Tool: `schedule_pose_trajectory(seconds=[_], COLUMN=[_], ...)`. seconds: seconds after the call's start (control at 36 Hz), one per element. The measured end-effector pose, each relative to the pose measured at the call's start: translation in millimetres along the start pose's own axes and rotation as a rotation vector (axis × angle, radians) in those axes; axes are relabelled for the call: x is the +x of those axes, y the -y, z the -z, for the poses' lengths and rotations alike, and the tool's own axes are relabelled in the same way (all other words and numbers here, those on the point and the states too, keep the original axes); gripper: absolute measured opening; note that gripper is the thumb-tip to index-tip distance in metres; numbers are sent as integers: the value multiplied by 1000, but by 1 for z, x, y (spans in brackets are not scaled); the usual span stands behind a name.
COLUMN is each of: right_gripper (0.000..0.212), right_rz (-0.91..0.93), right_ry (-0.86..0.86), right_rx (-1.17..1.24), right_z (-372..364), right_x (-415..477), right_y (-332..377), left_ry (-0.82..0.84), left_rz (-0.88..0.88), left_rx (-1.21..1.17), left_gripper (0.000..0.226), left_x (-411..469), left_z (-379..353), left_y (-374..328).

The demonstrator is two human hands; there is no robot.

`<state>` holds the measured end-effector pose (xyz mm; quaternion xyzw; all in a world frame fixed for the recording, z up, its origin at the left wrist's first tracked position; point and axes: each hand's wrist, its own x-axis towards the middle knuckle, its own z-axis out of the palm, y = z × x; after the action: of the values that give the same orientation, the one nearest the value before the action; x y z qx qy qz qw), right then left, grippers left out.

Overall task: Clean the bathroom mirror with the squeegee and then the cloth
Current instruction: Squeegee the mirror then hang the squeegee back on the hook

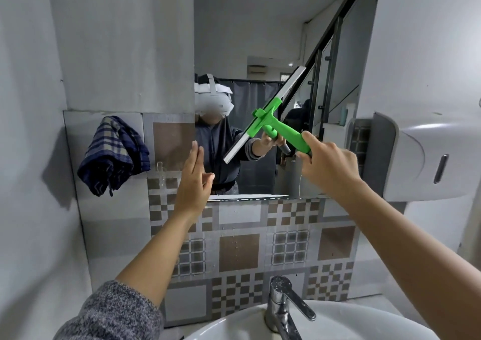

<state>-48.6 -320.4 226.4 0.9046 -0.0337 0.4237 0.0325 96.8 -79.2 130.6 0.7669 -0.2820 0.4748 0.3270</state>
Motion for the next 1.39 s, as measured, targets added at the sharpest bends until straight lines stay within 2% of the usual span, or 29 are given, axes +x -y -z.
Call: schedule_pose_trajectory(seconds=[0.17,0.5,0.69,0.86,1.39], right_gripper=[38,38,49,49,29], right_rz=[-41,-161,-249,-336,-591], right_ry=[-5,35,60,73,145], right_rx=[-34,56,145,194,457], right_z=[-6,-27,-42,-52,-71], right_x=[-13,-38,-49,-61,-96], right_y=[-35,-85,-85,-81,-55], left_ry=[-3,-31,-7,45,98], left_rz=[-4,-48,-70,-80,-111], left_rx=[74,176,253,244,243], left_gripper=[68,68,68,70,66], left_x=[6,43,71,80,80], left_z=[0,12,27,33,44], left_y=[2,-2,3,6,7])
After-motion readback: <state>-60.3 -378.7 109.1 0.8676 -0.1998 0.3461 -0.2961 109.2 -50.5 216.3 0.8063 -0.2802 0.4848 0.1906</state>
